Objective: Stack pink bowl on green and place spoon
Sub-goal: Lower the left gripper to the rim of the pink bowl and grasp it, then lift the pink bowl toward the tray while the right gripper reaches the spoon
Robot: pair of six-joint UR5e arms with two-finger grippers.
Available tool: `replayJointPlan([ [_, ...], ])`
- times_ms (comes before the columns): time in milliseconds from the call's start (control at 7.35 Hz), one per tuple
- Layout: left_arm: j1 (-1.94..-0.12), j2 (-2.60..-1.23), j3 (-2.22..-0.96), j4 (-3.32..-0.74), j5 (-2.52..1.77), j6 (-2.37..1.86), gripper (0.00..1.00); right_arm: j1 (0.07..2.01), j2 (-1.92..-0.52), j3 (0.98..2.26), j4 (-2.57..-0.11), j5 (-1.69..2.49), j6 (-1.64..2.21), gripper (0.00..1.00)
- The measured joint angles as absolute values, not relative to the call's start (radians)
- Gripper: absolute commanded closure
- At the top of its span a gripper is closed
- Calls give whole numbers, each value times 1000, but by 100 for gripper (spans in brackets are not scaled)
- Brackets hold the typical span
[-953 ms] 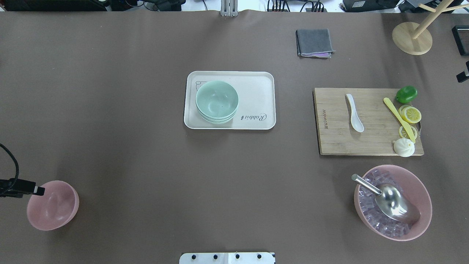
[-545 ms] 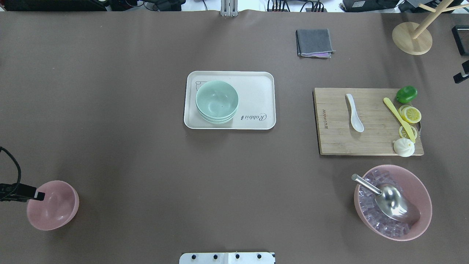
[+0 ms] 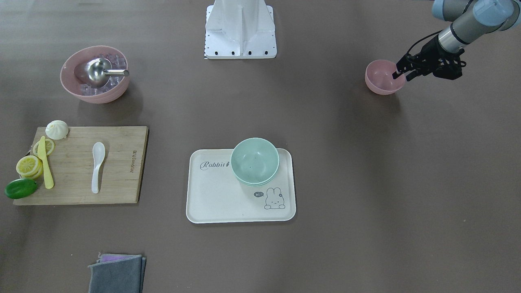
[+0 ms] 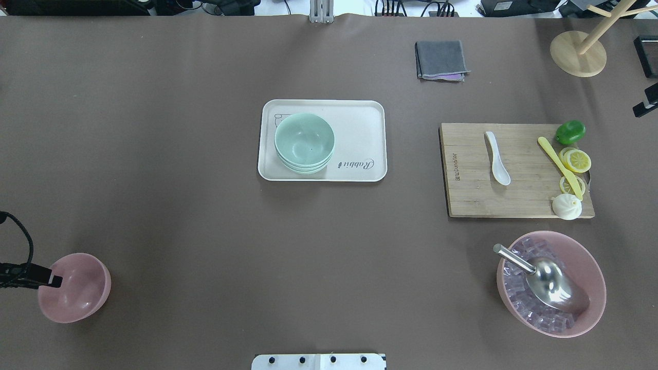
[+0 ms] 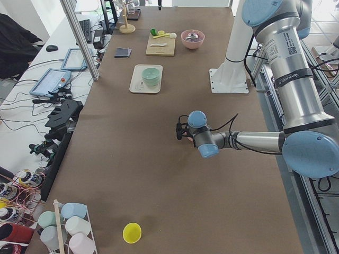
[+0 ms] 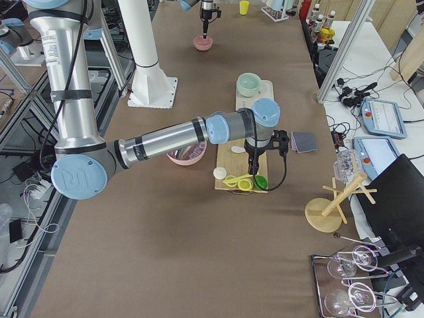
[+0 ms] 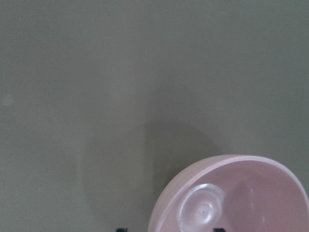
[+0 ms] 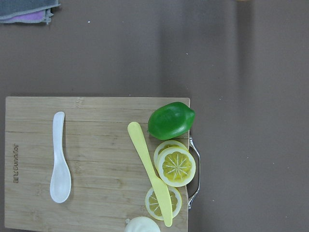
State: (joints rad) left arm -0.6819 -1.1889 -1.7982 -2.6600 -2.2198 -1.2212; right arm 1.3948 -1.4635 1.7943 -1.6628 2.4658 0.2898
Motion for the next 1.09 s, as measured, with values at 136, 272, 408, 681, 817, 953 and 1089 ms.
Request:
replayJointPlan([
  [136, -678, -1190, -1795, -2660, -2220, -1222, 100, 1395, -1463, 1796, -1663, 2467, 290, 1],
  [272, -676, -1190, -1797, -2660, -2220, -1223, 100, 1394, -1462, 1797, -1663, 2468, 290, 1],
  [408, -678, -1188, -1804, -2660, -2222, -1224, 100, 1394, -1462, 1797, -1663, 2468, 290, 1],
  [681, -693, -1184, -1835, -2660, -2240, -1232, 100, 1394, -1464, 1797, -1663, 2467, 290, 2],
  [817, -717, -1188, -1852, -2659, -2278, -1252, 100, 1394, -1464, 1797, -1663, 2467, 290, 2],
  [953, -766, -1210, -1866, -2657, -2342, -1283, 100, 1390, -1462, 1796, -1663, 2464, 290, 2],
  [1089, -819, -1253, -1871, -2647, -2391, -1319, 100, 1374, -1455, 1796, -1663, 2456, 295, 2],
])
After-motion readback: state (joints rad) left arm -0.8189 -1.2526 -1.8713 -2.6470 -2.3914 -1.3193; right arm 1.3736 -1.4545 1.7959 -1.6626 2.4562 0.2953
